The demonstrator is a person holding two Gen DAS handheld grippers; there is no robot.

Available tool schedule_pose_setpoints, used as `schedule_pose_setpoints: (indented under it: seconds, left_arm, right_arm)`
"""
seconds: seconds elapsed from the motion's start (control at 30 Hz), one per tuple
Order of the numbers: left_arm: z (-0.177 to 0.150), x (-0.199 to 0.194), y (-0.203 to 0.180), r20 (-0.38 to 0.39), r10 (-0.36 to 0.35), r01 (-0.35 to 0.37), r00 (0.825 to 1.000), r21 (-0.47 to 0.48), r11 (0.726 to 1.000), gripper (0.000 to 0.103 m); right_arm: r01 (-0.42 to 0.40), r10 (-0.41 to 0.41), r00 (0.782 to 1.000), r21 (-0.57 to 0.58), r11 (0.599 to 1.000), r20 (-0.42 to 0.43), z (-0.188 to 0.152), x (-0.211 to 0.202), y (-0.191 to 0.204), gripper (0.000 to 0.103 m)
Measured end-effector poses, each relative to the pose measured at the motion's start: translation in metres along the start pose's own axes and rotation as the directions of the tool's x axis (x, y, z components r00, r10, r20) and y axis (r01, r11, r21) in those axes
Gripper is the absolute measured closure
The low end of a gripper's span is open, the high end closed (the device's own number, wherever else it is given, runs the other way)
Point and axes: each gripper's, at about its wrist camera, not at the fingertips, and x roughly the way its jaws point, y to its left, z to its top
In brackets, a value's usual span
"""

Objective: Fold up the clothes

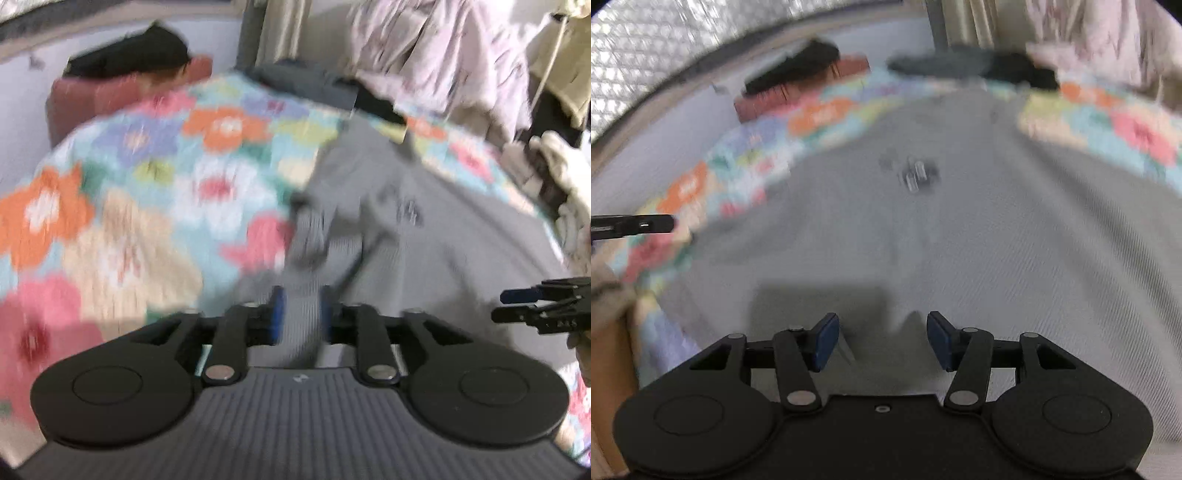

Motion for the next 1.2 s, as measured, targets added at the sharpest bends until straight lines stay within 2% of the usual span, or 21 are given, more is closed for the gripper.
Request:
schedule_pose_setpoints:
  seconds: [0.03,0.13,0.17,0.23,0.37,0.43,0.5,0.57,0.7,0.77,0.83,0.97,1.1,1.2]
  left_arm:
    - [0.011,0.002,0.003,0.012,-0.015,0.015,1.000,0.001,1.000,0.056]
    - [0.039,0.020,0.008,0.011,-0.067,0.067,0.998,0.031,0.997,0.053]
    - [0.046,0.028,0.009,0.002,-0.085,0.085,0.996,0.048,0.995,0.049]
    - [0.057,0.054,0.011,-0.067,-0.146,0.151,0.987,0.077,0.986,0.043]
    - [0.057,0.119,0.026,-0.186,-0.245,0.242,0.952,-0.038,0.970,0.042]
    - [0.057,0.150,0.041,-0.228,-0.250,0.216,0.941,-0.164,0.963,0.042]
    - [0.058,0.169,0.056,-0.224,-0.253,0.189,0.941,-0.270,0.944,0.042]
    - [0.060,0.176,0.064,-0.182,-0.282,0.217,0.942,-0.313,0.925,0.042]
    - [0.065,0.176,0.047,-0.151,-0.316,0.283,0.937,-0.208,0.936,0.045]
    - [0.063,0.178,0.038,-0.137,-0.368,0.343,0.920,-0.174,0.923,0.091]
    - [0.060,0.178,0.034,-0.127,-0.371,0.351,0.920,-0.151,0.924,0.091]
    - [0.059,0.166,0.012,-0.089,-0.291,0.295,0.953,0.032,0.955,0.091]
    - [0.056,0.150,-0.007,-0.048,-0.282,0.286,0.958,0.171,0.943,0.091]
    - [0.051,0.142,-0.017,-0.031,-0.273,0.272,0.962,0.246,0.930,0.091]
  right_arm:
    - [-0.014,0.014,1.000,-0.006,1.000,0.018,0.010,-0.002,0.005,0.045]
    - [-0.056,0.056,0.998,-0.004,0.998,-0.021,0.044,0.022,0.020,0.045]
    - [-0.070,0.070,0.997,-0.003,0.998,-0.034,0.056,0.029,0.024,0.045]
    - [-0.097,0.097,0.993,-0.001,0.995,-0.061,0.079,0.045,0.034,0.044]
    - [-0.152,0.152,0.982,0.006,0.988,-0.112,0.125,0.077,0.053,0.045]
    - [-0.179,0.179,0.974,0.010,0.984,-0.138,0.148,0.093,0.062,0.045]
    - [-0.183,0.185,0.969,0.030,0.983,-0.161,0.162,0.109,0.065,0.045]
    - [-0.163,0.172,0.970,0.061,0.985,-0.173,0.170,0.124,0.062,0.045]
    - [-0.169,0.185,0.966,0.101,0.980,-0.182,0.181,0.139,0.046,0.044]
    - [-0.170,0.192,0.964,0.128,0.977,-0.183,0.186,0.148,0.039,0.042]
    - [-0.168,0.199,0.959,0.160,0.973,-0.200,0.189,0.160,0.031,0.042]
    - [-0.141,0.193,0.947,0.207,0.968,-0.256,0.194,0.185,0.028,0.041]
    - [-0.140,0.201,0.930,0.207,0.968,-0.309,0.199,0.202,0.035,0.040]
    - [-0.111,0.163,0.921,0.162,0.980,-0.355,0.200,0.215,0.042,0.039]
